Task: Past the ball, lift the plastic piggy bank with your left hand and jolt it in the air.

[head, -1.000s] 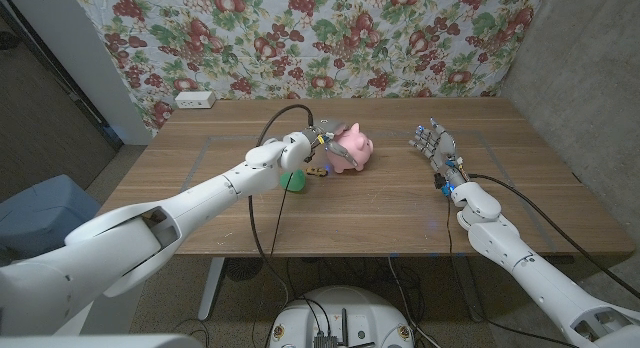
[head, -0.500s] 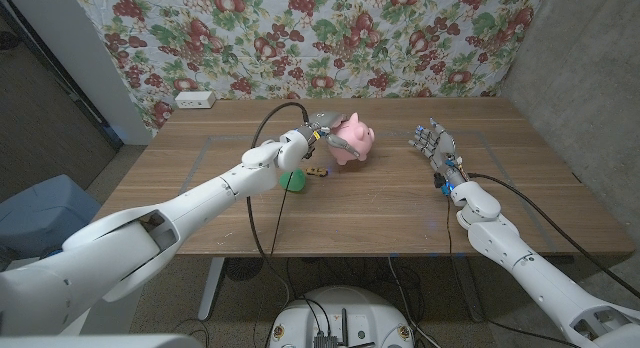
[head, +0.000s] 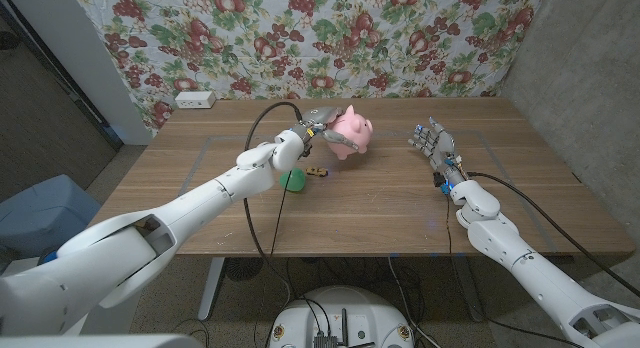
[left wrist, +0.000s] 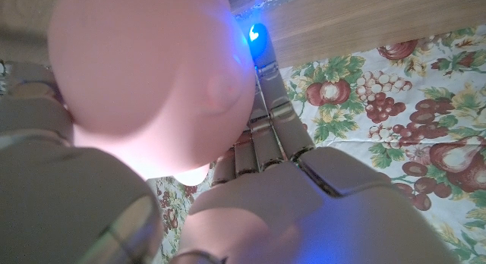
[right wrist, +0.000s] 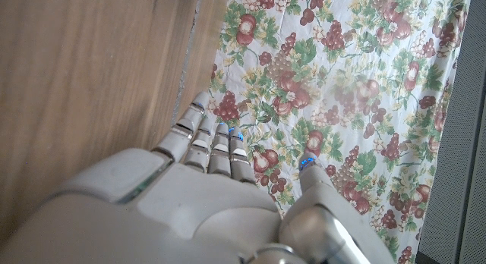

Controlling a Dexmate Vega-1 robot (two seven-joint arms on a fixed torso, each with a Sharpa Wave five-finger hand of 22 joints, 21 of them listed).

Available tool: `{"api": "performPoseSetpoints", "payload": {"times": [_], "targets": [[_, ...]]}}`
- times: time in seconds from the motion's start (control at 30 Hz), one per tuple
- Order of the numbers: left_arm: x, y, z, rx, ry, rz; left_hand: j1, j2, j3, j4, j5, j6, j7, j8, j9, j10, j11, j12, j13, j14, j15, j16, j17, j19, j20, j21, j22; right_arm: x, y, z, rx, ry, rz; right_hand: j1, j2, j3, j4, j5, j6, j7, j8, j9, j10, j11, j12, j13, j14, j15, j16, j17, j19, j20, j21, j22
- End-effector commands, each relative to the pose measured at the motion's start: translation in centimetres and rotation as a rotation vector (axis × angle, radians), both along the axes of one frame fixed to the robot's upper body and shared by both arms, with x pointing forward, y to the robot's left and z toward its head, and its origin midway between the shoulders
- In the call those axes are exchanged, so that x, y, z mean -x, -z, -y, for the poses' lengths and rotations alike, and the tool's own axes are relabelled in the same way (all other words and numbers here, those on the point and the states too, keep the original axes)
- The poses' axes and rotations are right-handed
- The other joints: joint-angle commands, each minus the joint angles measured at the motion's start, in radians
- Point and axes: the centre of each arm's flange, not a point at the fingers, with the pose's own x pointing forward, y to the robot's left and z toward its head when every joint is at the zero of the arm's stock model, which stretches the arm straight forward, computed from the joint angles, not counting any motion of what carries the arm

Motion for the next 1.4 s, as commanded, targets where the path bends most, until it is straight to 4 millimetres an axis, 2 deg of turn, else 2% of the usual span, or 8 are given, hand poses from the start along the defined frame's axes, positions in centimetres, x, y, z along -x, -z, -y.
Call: {"api": "performPoseSetpoints", "payload": {"times": [0.03, 1.0, 1.4], "targets": [[0.5, -0.4, -1.5, 0.105, 0.026, 0.006, 0.619, 0.516, 0.003, 0.001, 0.008, 0.410, -0.170, 0.007, 0.004, 0.346, -0.303, 0.004, 0.008, 0.357, -0.317, 0.004, 0.007, -0.029, -0.079, 0.012, 0.003, 0.1, -0.2, -0.2, 0.009, -0.005, 0.004, -0.002, 0.025, -0.001, -0.002, 0.007, 0.007, -0.003, 0.001, 0.006, 0.005, 0.005, 0.004, 0.002, 0.009, 0.001, 0.003, 0.000, 0.009, -0.002, -0.005, 0.002], [1.7, -1.1, -5.2, 0.310, 0.024, 0.006, 0.615, 0.512, 0.003, 0.002, 0.019, 0.411, -0.172, 0.009, 0.004, 0.355, -0.302, -0.005, 0.026, 0.368, -0.317, 0.008, 0.020, -0.038, -0.085, 0.059, 0.000, 0.5, -0.3, -0.6, 0.020, -0.014, 0.008, -0.001, 0.025, 0.000, -0.004, 0.007, 0.008, -0.001, 0.001, 0.006, 0.005, 0.005, 0.004, 0.002, 0.010, 0.000, 0.003, -0.001, 0.013, -0.001, -0.016, 0.002], [2.2, -0.8, -6.6, 0.474, 0.028, 0.029, 0.614, 0.510, 0.003, 0.002, 0.023, 0.412, -0.172, 0.010, 0.005, 0.358, -0.303, -0.010, 0.030, 0.372, -0.317, 0.009, 0.026, -0.044, -0.086, 0.076, -0.002, 0.6, -0.3, -0.8, 0.025, -0.014, 0.009, -0.001, 0.025, 0.000, -0.004, 0.007, 0.008, -0.003, 0.001, 0.006, 0.005, 0.006, 0.004, 0.002, 0.009, 0.000, 0.003, -0.002, 0.015, -0.002, -0.021, 0.002]]}}
